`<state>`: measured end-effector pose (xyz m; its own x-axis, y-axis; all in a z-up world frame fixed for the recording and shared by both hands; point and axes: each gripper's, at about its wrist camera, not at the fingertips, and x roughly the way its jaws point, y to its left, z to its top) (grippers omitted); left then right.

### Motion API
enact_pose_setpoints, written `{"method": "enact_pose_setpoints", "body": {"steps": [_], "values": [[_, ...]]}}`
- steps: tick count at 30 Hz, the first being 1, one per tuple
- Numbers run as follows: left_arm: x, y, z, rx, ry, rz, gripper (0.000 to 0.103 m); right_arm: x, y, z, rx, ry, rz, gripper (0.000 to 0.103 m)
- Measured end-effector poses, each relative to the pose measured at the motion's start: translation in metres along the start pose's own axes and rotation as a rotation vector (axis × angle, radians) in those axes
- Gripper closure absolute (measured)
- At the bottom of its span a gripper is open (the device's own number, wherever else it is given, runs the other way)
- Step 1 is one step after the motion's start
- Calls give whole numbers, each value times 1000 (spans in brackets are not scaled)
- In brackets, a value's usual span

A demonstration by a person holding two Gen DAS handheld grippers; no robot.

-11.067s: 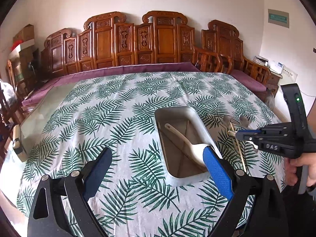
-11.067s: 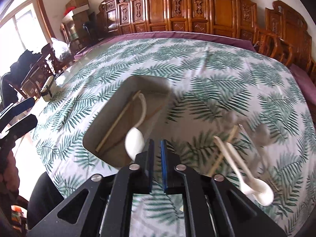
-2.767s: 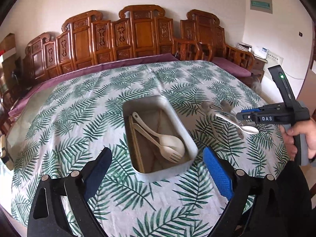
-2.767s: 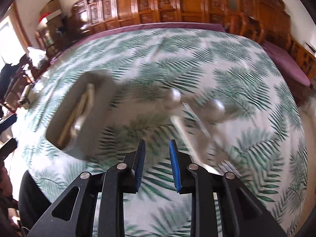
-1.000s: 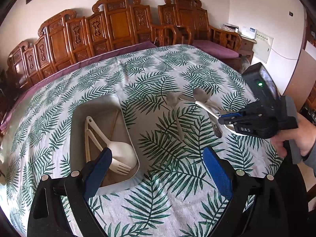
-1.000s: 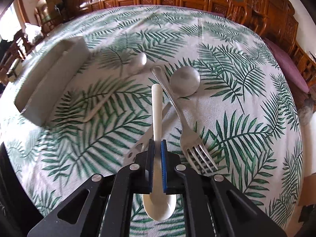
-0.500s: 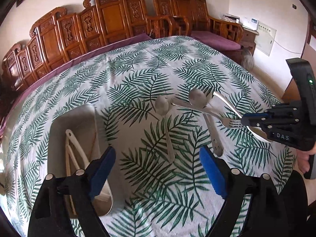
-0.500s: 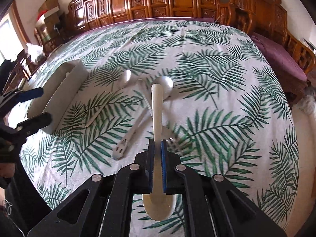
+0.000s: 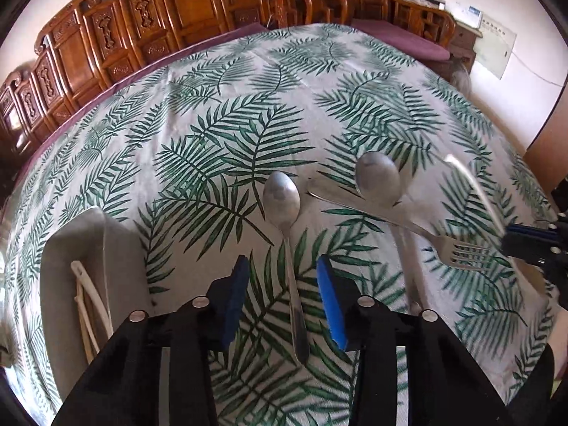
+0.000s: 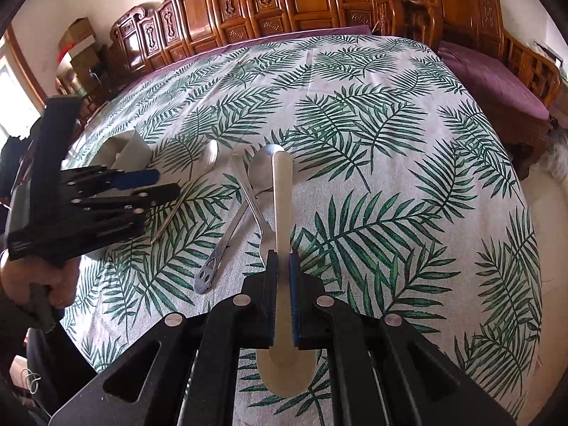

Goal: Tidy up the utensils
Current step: 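Grasp a metal spoon with the left gripper while the right gripper holds the white spoon, then carry the metal spoon into the grey tray and open the left gripper while the right gripper holds its spoon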

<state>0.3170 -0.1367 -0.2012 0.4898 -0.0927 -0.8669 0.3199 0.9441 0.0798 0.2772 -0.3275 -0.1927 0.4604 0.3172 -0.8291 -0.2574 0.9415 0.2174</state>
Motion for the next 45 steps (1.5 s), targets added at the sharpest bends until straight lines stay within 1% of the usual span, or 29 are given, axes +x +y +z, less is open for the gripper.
{"method": "enact_pose_setpoints", "body": {"steps": [2, 4, 8, 13, 14, 15, 16, 17, 22, 29, 34, 39, 45], "values": [[6, 2, 3, -8, 21, -13, 75, 0, -3, 0, 11, -1, 7, 95], [12, 2, 4, -18, 41, -28, 80, 1, -6, -1, 34, 4, 21, 95], [20, -1, 8, -15, 64, -34, 80, 1, -6, -1, 38, 4, 25, 95], [27, -4, 11, -14, 82, -19, 80, -1, -7, 1, 45, -1, 32, 95], [27, -3, 12, -26, 87, -24, 84, -1, -7, 1, 46, -1, 33, 95], [27, -2, 12, -39, 95, -45, 88, -1, -7, 1, 45, 0, 33, 95], [28, -2, 13, -41, 98, -43, 99, -1, -7, 1, 45, 1, 33, 95], [28, -3, 13, -37, 102, -25, 100, -1, -6, 0, 44, 2, 33, 95], [25, -3, 9, -35, 103, -6, 101, 0, -2, 0, 35, 4, 32, 95], [1, -2, 8, -28, 48, -6, 101, -2, 4, 1, 24, -3, 36, 95], [-22, -3, 8, -35, 4, -35, 101, -5, 10, 2, 14, -12, 41, 95], [-48, -8, -2, -17, -41, -55, 101, -11, 17, 4, 4, -25, 48, 95], [-71, -7, -10, -10, -76, -73, 101, -12, 26, 5, -15, -27, 49, 95]]}}
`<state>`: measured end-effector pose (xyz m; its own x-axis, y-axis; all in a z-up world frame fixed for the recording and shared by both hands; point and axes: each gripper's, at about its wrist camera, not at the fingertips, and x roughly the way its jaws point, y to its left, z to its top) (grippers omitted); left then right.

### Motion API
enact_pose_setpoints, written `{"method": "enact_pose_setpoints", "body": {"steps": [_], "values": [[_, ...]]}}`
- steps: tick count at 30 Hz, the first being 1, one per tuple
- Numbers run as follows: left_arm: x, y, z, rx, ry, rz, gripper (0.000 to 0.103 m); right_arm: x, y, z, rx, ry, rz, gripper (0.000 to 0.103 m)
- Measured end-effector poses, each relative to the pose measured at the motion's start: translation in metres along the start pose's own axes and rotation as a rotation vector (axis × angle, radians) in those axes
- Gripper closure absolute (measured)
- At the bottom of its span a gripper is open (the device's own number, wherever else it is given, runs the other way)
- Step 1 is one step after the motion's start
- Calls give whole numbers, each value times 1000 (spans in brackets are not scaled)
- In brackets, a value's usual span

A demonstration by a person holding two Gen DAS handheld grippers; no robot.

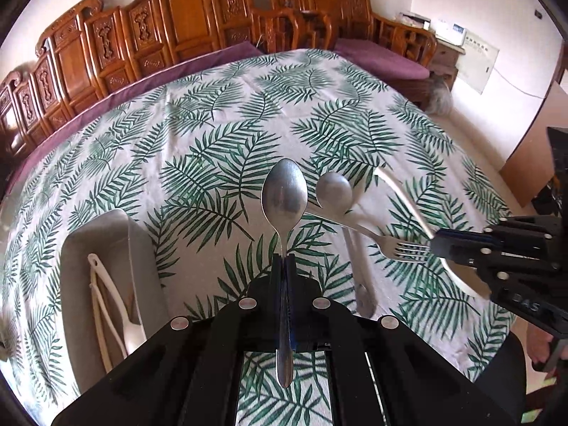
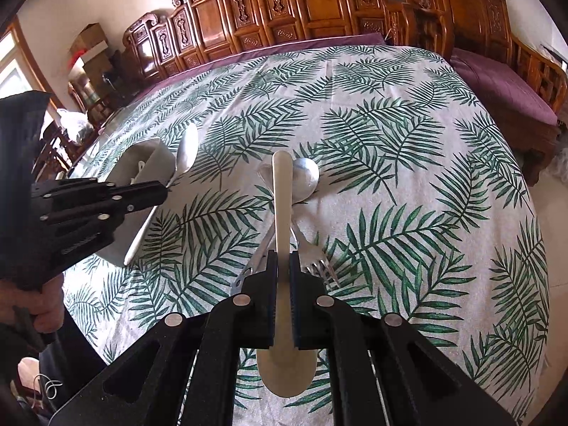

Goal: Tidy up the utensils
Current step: 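Carry the metal spoon into the grey tray and open the left gripper while the right gripper holds its spoon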

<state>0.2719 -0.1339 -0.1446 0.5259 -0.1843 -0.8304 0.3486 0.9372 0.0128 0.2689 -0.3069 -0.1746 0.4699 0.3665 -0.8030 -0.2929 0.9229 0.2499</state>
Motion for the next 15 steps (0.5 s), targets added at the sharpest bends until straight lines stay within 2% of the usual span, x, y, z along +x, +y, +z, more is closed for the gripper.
{"method": "enact_pose_setpoints", "body": {"steps": [15], "values": [[-45, 31, -12, -26, -73, 2, 101, -4, 39, 0, -83, -9, 11, 95]]}}
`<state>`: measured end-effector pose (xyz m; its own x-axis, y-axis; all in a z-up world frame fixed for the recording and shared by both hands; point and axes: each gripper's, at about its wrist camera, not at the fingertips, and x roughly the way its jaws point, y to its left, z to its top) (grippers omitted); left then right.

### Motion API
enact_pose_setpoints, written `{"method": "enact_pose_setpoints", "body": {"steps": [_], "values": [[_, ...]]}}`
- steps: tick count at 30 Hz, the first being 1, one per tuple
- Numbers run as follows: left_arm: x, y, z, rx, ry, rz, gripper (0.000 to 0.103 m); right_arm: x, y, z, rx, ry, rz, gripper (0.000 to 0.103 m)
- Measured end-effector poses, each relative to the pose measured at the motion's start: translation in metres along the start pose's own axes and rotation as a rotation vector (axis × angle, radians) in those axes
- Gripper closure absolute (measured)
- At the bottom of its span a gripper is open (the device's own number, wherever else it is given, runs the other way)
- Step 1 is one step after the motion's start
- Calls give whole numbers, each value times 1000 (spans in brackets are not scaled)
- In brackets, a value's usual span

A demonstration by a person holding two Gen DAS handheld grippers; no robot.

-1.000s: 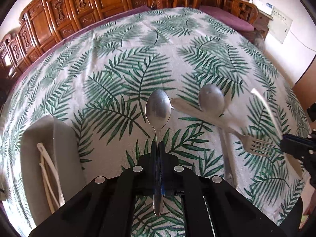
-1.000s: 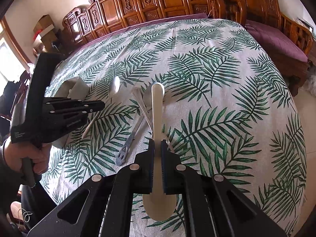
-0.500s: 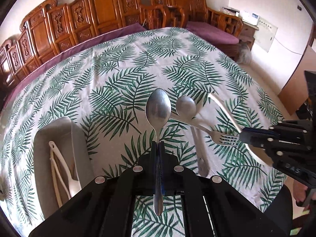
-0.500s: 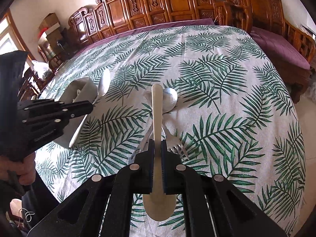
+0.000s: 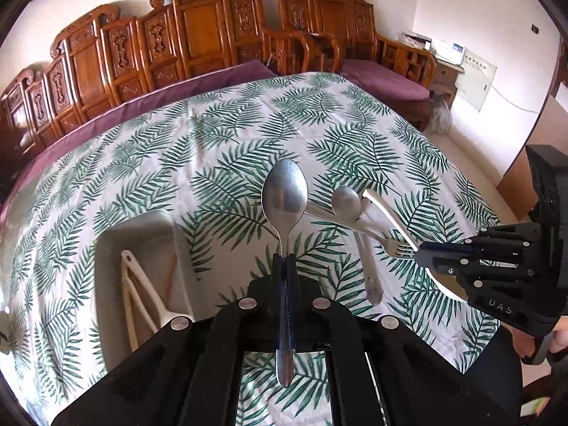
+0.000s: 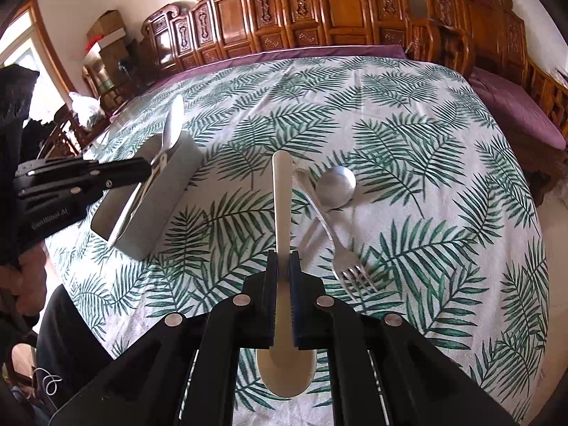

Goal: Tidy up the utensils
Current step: 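Carry the metal spoon into the grey tray and open the left gripper while the right gripper holds its spoon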

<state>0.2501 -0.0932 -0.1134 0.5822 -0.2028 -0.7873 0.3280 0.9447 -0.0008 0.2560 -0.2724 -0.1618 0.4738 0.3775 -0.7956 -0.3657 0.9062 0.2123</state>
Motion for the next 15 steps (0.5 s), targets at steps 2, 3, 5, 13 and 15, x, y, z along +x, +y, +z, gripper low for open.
{"method": "enact_pose_setpoints", "body": {"steps": [2, 3, 5, 13, 15], "values": [[-7, 8, -2, -4, -10, 3, 101, 1, 7, 1, -13, 1, 3, 95], [-10, 12, -3, -6, -14, 6, 101, 1, 11, 1, -22, 1, 3, 95], [-15, 22, -4, -14, -19, 15, 101, 2, 20, 3, -35, 0, 7, 95], [-24, 66, -14, -65, -22, 70, 101, 6, 52, 14, -77, -6, 26, 95], [-25, 78, -19, -78, -20, 83, 101, 8, 60, 17, -88, -6, 29, 95]]}}
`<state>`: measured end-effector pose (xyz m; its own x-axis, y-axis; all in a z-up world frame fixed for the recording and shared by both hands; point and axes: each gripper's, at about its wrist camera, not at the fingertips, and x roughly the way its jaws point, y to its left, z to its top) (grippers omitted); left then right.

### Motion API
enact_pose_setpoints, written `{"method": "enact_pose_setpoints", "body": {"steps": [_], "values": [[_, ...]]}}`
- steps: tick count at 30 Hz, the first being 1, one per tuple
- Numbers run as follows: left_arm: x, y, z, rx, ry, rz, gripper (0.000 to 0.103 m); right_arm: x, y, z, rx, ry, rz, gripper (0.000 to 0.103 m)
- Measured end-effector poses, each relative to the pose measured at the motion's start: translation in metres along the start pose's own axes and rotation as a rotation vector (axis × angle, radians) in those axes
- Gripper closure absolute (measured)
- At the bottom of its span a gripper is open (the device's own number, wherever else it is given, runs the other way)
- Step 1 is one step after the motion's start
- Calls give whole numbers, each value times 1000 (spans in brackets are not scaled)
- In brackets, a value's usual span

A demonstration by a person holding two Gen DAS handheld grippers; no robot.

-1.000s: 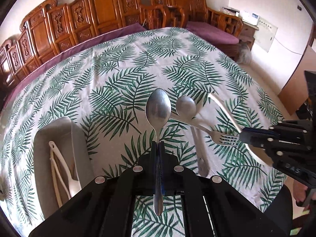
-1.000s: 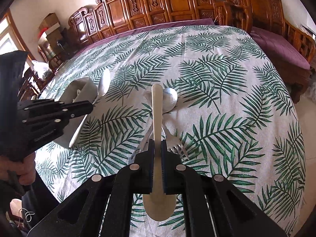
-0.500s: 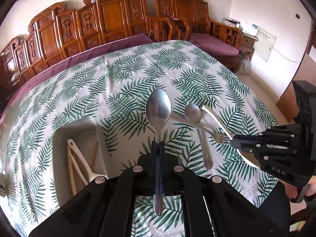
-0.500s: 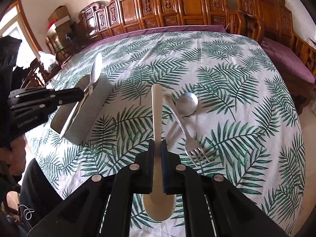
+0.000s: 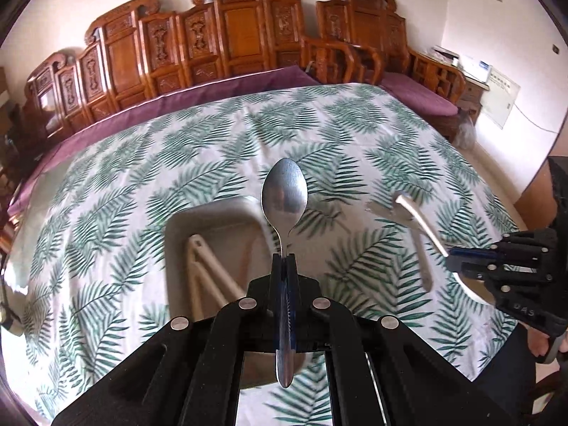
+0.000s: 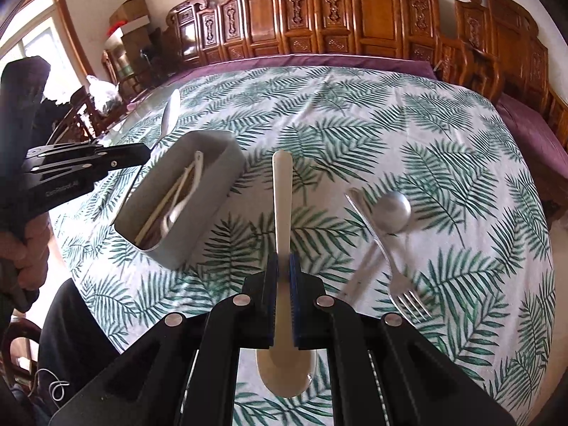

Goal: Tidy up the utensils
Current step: 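Carry the metal spoon into the grey tray and open the left gripper while the right gripper holds its spoon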

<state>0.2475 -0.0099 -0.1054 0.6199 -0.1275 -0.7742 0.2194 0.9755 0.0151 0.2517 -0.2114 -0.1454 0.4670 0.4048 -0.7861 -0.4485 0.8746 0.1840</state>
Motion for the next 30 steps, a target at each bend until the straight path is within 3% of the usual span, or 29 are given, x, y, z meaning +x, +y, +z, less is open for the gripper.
{"method": "enact_pose_setpoints", "body": {"steps": [17, 30], "values": [[23, 67, -34, -101, 61, 61, 101, 15, 57, 15, -77, 22, 16, 95], [25, 77, -35, -132, 51, 35, 101, 29, 80, 22, -106, 45, 22, 95]]}}
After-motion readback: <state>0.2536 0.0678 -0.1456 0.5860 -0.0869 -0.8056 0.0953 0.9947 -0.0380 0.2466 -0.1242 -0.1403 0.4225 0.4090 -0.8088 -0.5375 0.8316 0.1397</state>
